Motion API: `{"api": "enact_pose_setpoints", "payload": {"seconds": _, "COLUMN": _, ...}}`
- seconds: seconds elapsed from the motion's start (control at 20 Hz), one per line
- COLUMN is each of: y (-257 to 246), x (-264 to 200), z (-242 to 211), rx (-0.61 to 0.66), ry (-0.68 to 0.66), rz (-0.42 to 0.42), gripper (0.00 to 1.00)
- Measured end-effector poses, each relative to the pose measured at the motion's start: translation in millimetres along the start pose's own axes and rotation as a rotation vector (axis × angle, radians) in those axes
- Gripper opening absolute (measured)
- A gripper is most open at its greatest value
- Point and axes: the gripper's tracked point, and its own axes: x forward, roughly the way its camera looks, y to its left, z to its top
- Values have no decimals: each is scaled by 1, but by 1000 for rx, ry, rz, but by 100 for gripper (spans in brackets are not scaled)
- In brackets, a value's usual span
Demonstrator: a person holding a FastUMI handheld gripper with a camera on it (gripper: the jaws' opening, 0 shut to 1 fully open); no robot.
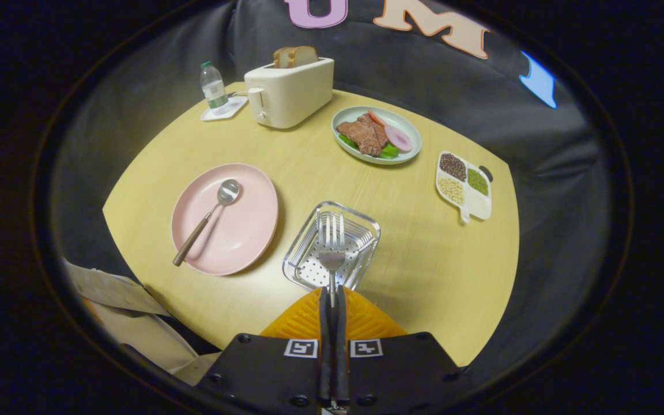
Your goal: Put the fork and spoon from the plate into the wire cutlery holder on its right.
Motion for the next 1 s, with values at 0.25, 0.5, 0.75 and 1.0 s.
{"api": "enact_pose_setpoints", "payload": {"seconds": 0.25, "y": 1, "x": 6, "z": 1, "rx": 0, "ry": 18, "rz": 8, "gripper": 9}}
{"api": "enact_pose_setpoints", "payload": {"seconds": 0.5, "y": 4, "x": 11, "z": 9, "rx": 12, "ry": 13, "rz": 14, "gripper": 9}}
{"api": "enact_pose_setpoints", "payload": {"seconds": 0.75, "y": 11, "x": 7, "z": 22, "rx": 31, "ry": -43, "rz": 31, "gripper": 42}}
{"api": "enact_pose_setpoints", "payload": {"seconds": 1.0, "y": 18, "x": -1, "z": 34, "rx": 22, "ry": -122, "rz": -13, "gripper": 77}}
